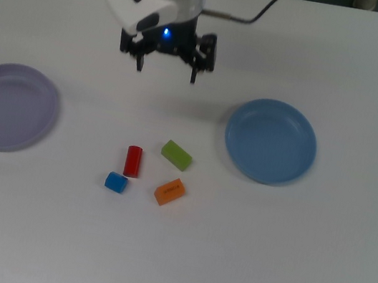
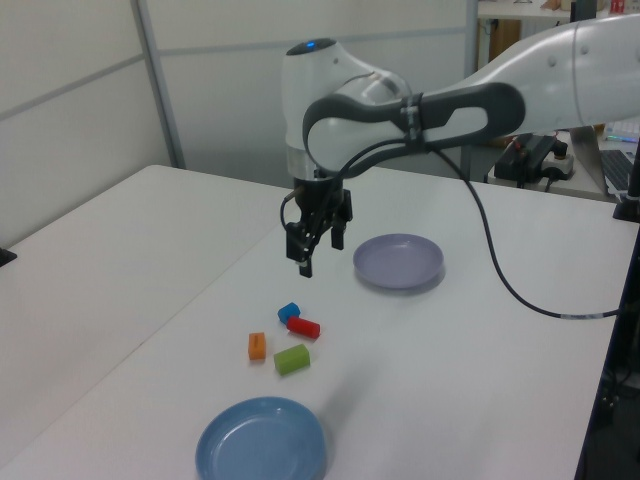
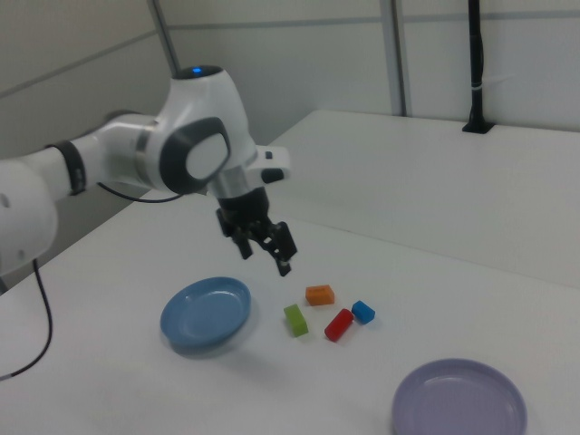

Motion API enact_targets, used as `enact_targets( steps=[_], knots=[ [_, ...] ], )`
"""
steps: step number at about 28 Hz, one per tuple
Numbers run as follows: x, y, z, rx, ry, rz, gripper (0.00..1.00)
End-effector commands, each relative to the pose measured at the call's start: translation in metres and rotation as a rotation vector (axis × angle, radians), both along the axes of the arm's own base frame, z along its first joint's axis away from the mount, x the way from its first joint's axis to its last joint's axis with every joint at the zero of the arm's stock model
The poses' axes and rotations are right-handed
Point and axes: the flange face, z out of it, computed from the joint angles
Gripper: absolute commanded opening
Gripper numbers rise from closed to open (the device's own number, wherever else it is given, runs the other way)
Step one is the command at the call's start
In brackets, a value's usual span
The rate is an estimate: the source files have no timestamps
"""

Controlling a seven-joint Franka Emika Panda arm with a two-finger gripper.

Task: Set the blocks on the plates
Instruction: 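Move the gripper down over the orange block and grasp it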

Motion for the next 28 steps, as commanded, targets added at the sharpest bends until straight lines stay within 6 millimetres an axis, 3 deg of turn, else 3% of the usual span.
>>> enact_targets(
  steps=[1, 8, 13, 16, 19, 21, 28],
  knots=[
    [0.027, 0.000, -0.024, 0.031, -0.057, -0.104, 1.00],
    [0.058, 0.011, -0.068, 0.067, -0.156, -0.280, 0.99],
    [0.066, 0.027, -0.088, 0.081, -0.180, -0.450, 0.96],
    [0.067, 0.033, -0.098, 0.072, -0.172, -0.498, 0.96],
    [0.072, 0.040, -0.121, 0.060, -0.151, -0.539, 0.96],
    [0.075, 0.047, -0.123, 0.060, -0.153, -0.565, 0.96],
    [0.081, 0.052, -0.153, -0.016, -0.179, -0.690, 0.94]
  ],
)
